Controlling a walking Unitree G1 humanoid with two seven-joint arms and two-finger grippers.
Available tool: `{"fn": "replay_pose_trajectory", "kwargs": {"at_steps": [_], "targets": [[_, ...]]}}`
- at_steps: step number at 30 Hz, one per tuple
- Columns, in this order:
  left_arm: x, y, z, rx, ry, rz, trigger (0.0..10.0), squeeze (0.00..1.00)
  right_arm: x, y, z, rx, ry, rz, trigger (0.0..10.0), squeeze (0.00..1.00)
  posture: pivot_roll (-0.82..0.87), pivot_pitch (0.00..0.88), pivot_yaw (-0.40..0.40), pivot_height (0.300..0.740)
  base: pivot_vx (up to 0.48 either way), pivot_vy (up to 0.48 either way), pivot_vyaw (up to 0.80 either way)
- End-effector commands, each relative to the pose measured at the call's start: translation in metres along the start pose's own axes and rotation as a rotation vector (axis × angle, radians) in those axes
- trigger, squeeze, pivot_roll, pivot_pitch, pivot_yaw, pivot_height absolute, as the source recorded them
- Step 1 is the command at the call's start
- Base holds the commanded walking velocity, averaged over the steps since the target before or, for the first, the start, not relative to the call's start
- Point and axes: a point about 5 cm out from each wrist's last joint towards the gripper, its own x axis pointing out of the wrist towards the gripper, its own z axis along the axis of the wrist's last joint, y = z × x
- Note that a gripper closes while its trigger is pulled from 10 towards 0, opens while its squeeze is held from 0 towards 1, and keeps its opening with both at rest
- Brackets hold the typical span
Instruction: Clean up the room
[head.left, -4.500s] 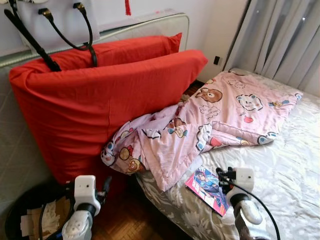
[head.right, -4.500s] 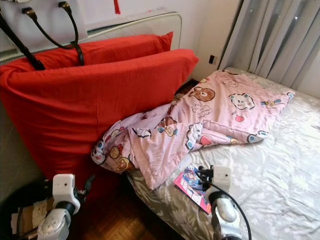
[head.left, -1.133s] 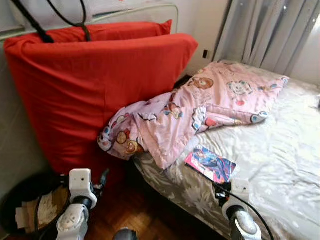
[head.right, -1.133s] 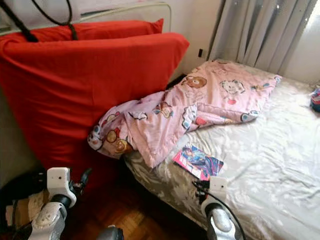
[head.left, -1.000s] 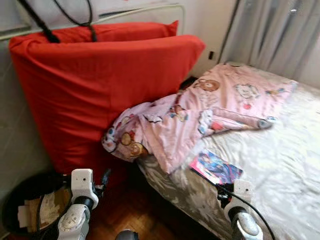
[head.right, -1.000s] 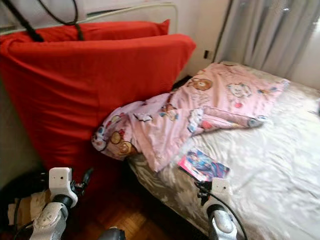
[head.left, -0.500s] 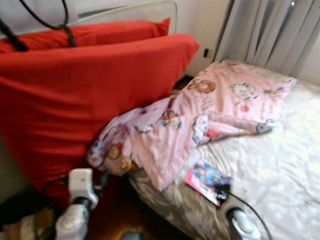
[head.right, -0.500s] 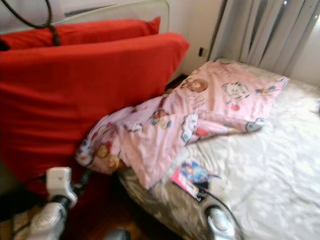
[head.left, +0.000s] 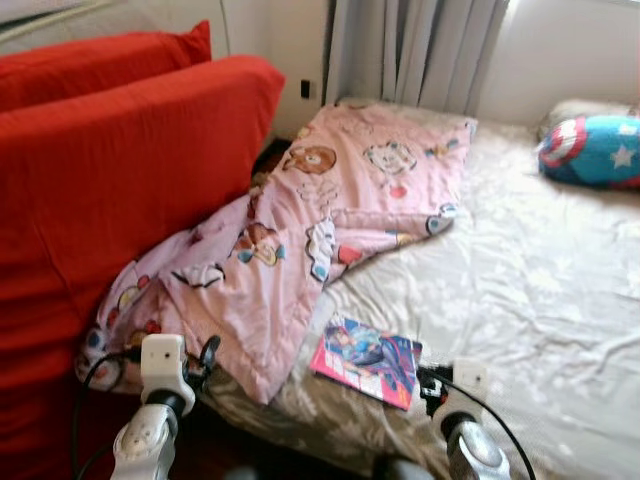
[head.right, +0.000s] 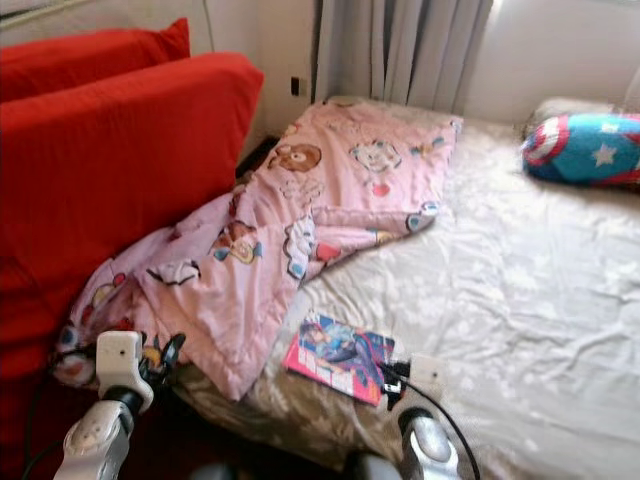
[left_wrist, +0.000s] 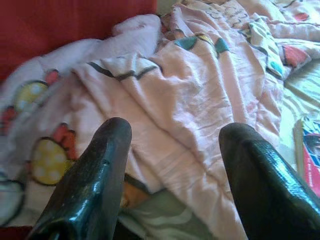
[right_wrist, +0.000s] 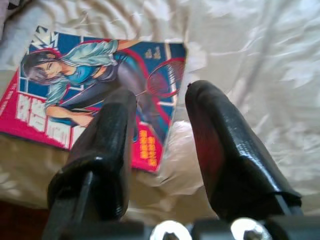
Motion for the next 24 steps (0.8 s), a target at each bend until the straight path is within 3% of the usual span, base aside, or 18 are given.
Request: {"fn": "replay_pose_trajectory", "kwargs": {"at_steps": [1, 8, 17, 18, 19, 20, 24], "targets": [[-0.003, 0.003, 0.0, 0.014, 0.013, -0.01, 10.0, 0.0, 0.005, -0.003, 0.006, 0.087, 0.017, -0.05, 10.0, 1.0, 0.09, 0.003, -0.002, 0.637, 0.0, 0.0, 0.0], [-0.004, 0.007, 0.007, 0.037, 0.002, -0.023, 10.0, 0.0, 0.009, -0.009, 0.013, 0.269, 0.028, -0.189, 10.0, 1.0, 0.12, 0.072, 0.013, 0.637, 0.0, 0.0, 0.0], [-0.007, 0.001, 0.018, 0.058, -0.021, -0.068, 10.0, 0.0, 0.011, -0.005, 0.012, 0.281, 0.069, -0.234, 10.0, 1.0, 0.16, 0.175, 0.026, 0.637, 0.0, 0.0, 0.0], [-0.008, 0.0, 0.019, 0.058, -0.022, -0.073, 10.0, 0.0, 0.011, -0.004, 0.012, 0.287, 0.068, -0.232, 10.0, 0.65, 0.15, 0.189, 0.026, 0.637, 0.0, 0.0, 0.0], [-0.01, 0.0, 0.019, 0.058, -0.023, -0.076, 10.0, 0.0, 0.011, -0.004, 0.012, 0.284, 0.071, -0.226, 10.0, 0.2, 0.15, 0.196, 0.023, 0.637, 0.0, 0.0, 0.0], [-0.011, -0.001, 0.019, 0.057, -0.022, -0.077, 10.0, 0.0, 0.011, -0.004, 0.011, 0.279, 0.079, -0.222, 10.0, 0.0, 0.16, 0.199, 0.022, 0.637, 0.0, 0.0, 0.0], [-0.019, 0.0, 0.019, 0.054, -0.019, -0.062, 10.0, 0.0, 0.012, -0.007, 0.013, 0.278, 0.096, -0.217, 10.0, 0.0, 0.16, 0.243, 0.014, 0.637, 0.0, 0.0, 0.0]]}}
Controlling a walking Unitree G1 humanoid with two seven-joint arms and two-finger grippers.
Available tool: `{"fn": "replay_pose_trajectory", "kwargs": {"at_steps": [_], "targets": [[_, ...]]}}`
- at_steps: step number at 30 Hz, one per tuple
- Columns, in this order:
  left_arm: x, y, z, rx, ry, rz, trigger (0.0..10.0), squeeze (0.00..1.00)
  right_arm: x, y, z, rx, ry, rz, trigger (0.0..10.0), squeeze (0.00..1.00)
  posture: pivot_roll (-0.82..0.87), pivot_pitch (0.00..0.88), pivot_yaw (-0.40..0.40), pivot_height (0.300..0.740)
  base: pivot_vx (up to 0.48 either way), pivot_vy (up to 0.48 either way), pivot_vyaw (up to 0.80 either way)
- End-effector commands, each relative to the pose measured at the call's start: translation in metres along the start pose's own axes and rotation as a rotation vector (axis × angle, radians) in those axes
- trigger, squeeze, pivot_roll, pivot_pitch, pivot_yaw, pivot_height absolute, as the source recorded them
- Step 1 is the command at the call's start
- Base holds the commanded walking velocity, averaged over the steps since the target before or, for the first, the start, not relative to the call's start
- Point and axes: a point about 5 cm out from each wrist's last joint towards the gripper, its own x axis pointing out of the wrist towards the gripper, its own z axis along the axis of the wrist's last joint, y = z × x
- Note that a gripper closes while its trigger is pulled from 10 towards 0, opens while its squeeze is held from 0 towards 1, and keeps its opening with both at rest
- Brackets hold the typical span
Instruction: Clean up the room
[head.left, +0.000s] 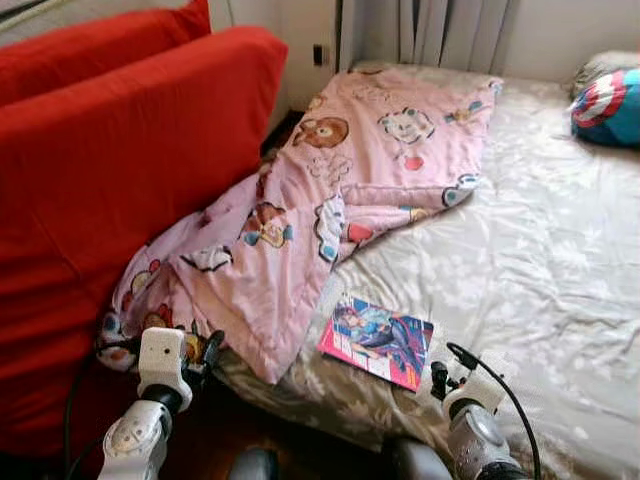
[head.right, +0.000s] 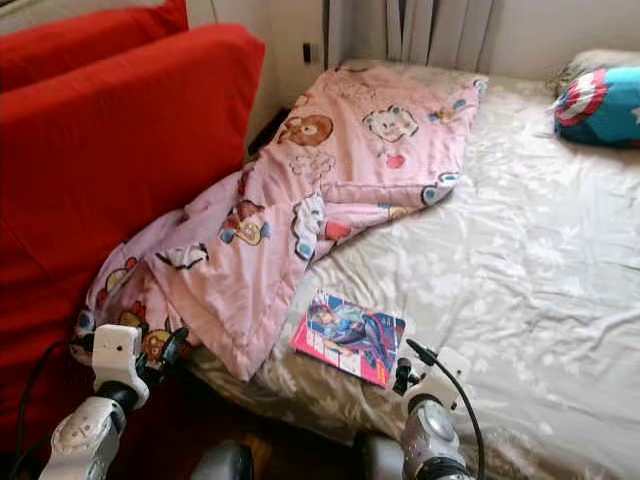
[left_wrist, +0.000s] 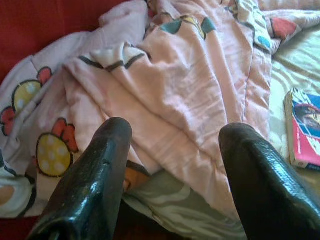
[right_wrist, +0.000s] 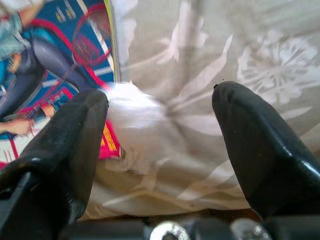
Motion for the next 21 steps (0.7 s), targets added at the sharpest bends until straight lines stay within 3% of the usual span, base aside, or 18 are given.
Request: {"fn": "replay_pose_trajectory", "kwargs": {"at_steps": [1, 10, 21], "targets": [[-0.007, 0.001, -0.002, -0.008, 0.018, 0.01, 10.0, 0.0, 0.0, -0.002, -0.001, -0.002, 0.026, -0.005, 10.0, 0.0, 0.16, 0.243, 0.014, 0.637, 0.0, 0.0, 0.0], [-0.032, 0.002, -0.004, 0.004, 0.044, 0.03, 10.0, 0.0, 0.004, 0.004, 0.01, -0.009, 0.015, 0.005, 10.0, 0.0, 0.19, 0.317, 0.01, 0.637, 0.0, 0.0, 0.0], [-0.044, 0.002, 0.009, 0.036, 0.032, 0.036, 10.0, 0.0, 0.004, 0.04, 0.015, -0.042, -0.003, 0.197, 10.0, 0.0, 0.23, 0.331, 0.013, 0.637, 0.0, 0.0, 0.0]]}}
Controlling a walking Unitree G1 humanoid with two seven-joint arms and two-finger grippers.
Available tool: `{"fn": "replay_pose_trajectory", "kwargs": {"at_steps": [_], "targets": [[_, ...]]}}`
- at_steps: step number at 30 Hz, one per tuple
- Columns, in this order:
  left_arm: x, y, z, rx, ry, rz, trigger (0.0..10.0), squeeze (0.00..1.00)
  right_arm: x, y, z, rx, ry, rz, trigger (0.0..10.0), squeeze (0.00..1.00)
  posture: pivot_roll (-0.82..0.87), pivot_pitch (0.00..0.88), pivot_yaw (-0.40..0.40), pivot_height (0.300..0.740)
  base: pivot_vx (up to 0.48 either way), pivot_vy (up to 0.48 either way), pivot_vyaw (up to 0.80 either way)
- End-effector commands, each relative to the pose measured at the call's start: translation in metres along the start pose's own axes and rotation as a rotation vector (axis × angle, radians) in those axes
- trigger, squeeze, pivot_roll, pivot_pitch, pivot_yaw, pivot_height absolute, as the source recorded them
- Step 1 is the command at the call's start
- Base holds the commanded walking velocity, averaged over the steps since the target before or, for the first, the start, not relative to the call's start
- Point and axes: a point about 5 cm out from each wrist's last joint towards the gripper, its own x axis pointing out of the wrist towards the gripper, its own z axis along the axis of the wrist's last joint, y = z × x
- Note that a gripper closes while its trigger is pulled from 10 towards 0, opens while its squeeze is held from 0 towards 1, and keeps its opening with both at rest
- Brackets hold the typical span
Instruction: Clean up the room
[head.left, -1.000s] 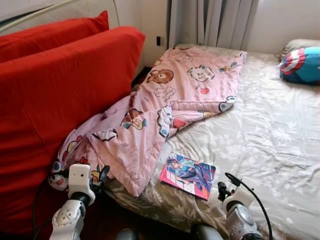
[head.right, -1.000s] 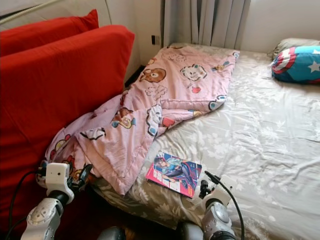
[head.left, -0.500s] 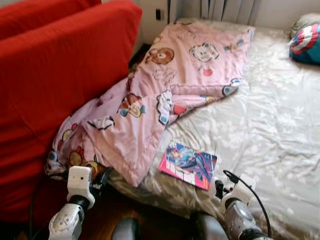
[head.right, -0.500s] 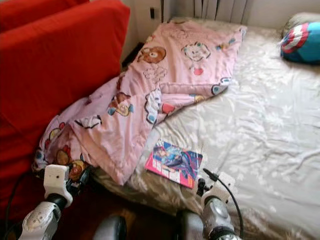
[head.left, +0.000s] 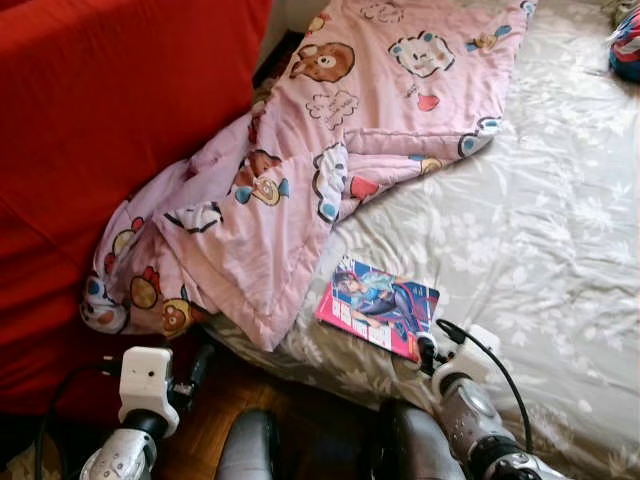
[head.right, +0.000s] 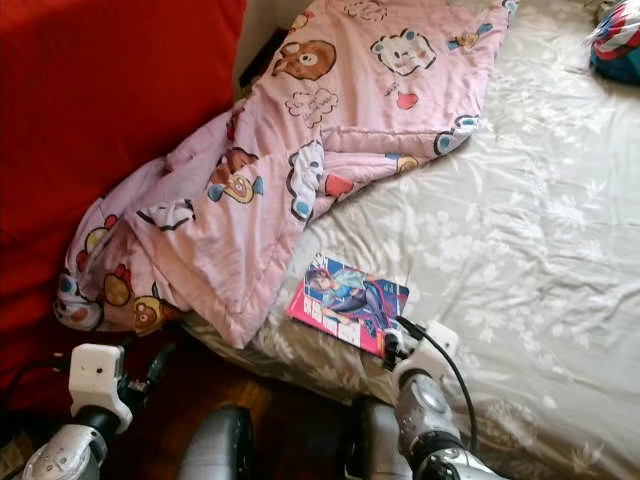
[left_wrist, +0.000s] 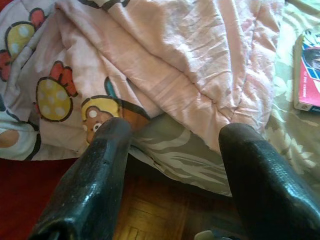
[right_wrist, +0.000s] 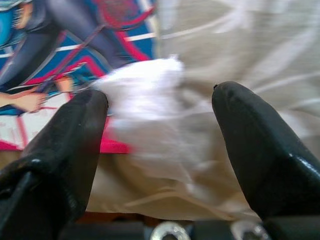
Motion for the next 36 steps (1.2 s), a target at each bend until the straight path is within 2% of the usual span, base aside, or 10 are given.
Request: {"fn": "replay_pose_trajectory", "kwargs": {"at_steps": [1, 9, 10, 36], "targets": [[-0.008, 0.003, -0.005, 0.008, 0.039, 0.01, 10.0, 0.0, -0.001, 0.002, -0.008, -0.019, 0.027, 0.023, 10.0, 0.0, 0.23, 0.331, 0.013, 0.637, 0.0, 0.0, 0.0], [-0.016, 0.003, -0.007, 0.01, 0.071, 0.015, 10.0, 0.0, -0.003, -0.001, -0.014, -0.073, 0.067, -0.002, 10.0, 0.0, 0.23, 0.338, 0.014, 0.637, 0.0, 0.0, 0.0], [-0.017, 0.002, -0.007, 0.009, 0.076, 0.014, 10.0, 0.0, -0.003, -0.001, -0.015, -0.073, 0.067, 0.0, 0.0, 0.0, 0.23, 0.343, 0.014, 0.637, 0.0, 0.0, 0.0], [-0.02, 0.001, -0.007, 0.009, 0.099, 0.025, 10.0, 0.0, -0.004, -0.01, -0.013, -0.115, 0.056, -0.022, 0.0, 0.0, 0.24, 0.34, 0.02, 0.637, 0.0, 0.0, 0.0]]}}
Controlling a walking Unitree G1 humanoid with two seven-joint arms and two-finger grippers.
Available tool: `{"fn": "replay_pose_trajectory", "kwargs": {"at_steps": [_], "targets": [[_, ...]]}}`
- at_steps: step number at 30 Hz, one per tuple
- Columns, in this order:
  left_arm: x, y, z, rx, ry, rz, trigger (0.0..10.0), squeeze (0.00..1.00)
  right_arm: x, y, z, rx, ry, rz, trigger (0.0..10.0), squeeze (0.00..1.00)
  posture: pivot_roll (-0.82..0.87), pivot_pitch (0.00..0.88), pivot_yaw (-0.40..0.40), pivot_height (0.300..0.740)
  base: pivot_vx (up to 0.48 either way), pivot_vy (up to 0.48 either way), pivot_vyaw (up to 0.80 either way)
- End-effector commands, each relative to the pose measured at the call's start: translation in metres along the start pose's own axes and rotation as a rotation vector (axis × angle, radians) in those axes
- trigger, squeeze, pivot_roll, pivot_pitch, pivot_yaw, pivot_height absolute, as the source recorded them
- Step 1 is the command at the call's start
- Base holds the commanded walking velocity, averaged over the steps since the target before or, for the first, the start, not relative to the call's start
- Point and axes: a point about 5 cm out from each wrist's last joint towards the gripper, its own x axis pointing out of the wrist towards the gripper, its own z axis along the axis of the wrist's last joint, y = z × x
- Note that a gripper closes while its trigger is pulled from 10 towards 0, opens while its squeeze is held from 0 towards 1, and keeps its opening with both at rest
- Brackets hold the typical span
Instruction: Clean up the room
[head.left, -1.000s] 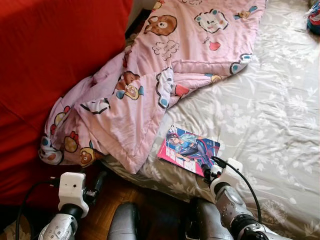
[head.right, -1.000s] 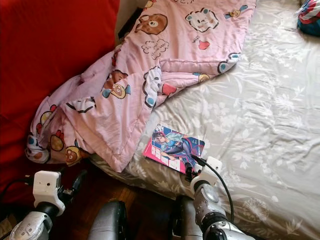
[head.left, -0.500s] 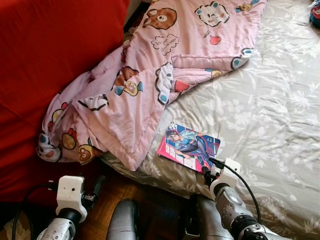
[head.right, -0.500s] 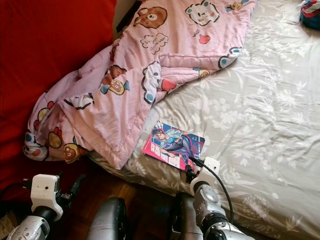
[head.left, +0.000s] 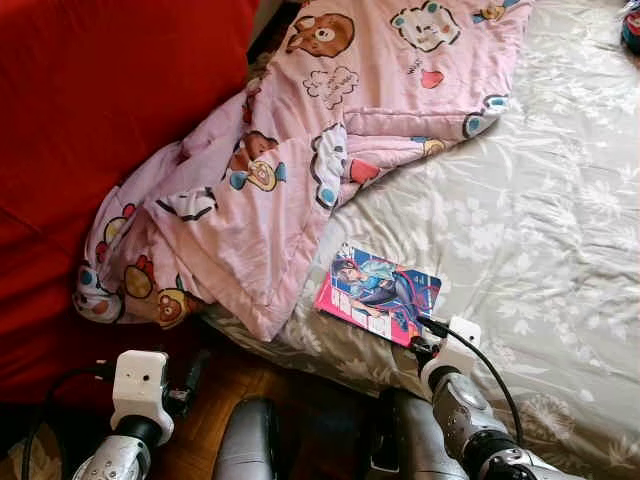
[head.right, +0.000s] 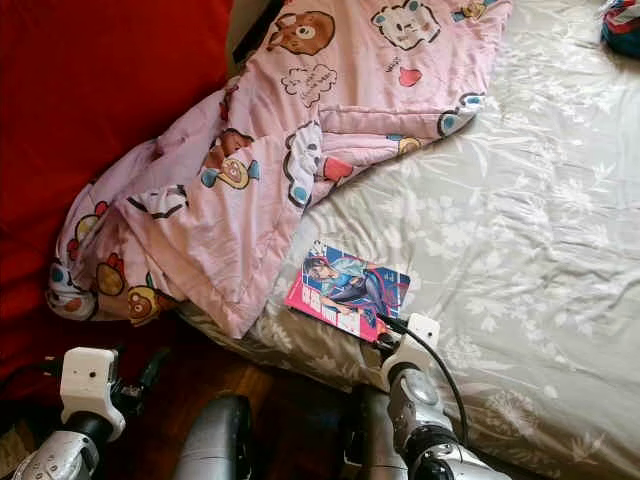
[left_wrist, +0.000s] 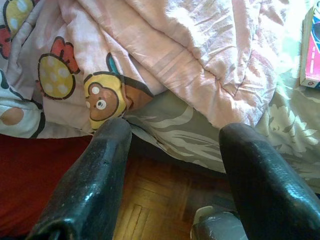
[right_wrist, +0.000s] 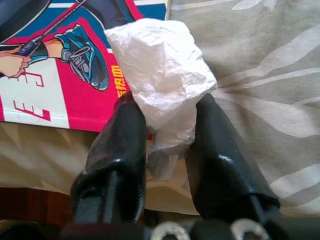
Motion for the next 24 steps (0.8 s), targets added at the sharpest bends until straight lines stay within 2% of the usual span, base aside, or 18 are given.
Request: {"fn": "replay_pose_trajectory", "kwargs": {"at_steps": [1, 8, 14, 20, 21, 24], "targets": [[-0.007, 0.0, -0.009, 0.0, 0.048, 0.006, 10.0, 0.0, -0.004, -0.008, -0.013, -0.004, 0.036, -0.026, 0.0, 0.0, 0.24, 0.34, 0.02, 0.637, 0.0, 0.0, 0.0], [-0.009, 0.0, -0.011, -0.005, 0.054, 0.014, 10.0, 0.0, -0.004, -0.011, -0.012, -0.01, 0.026, -0.033, 0.0, 0.0, 0.23, 0.34, 0.02, 0.637, 0.0, 0.0, 0.0], [-0.006, 0.001, -0.016, -0.008, 0.062, 0.026, 10.0, 0.0, -0.004, -0.018, -0.008, -0.012, 0.003, -0.066, 0.0, 0.0, 0.23, 0.305, 0.018, 0.637, 0.0, 0.0, 0.0], [-0.001, 0.001, -0.024, -0.013, 0.077, 0.04, 10.0, 0.0, -0.006, -0.029, -0.005, 0.004, -0.032, -0.093, 0.0, 0.0, 0.22, 0.251, 0.005, 0.637, 0.0, 0.0, 0.0], [0.002, 0.002, -0.031, -0.014, 0.091, 0.047, 10.0, 0.0, -0.007, -0.033, -0.004, 0.006, -0.046, -0.101, 0.0, 0.0, 0.2, 0.214, -0.006, 0.637, 0.0, 0.0, 0.0], [0.007, 0.002, -0.038, -0.019, 0.109, 0.056, 10.0, 0.0, -0.009, -0.039, -0.002, 0.008, -0.071, -0.107, 0.0, 0.0, 0.19, 0.185, -0.017, 0.637, 0.0, 0.0, 0.0]]}}
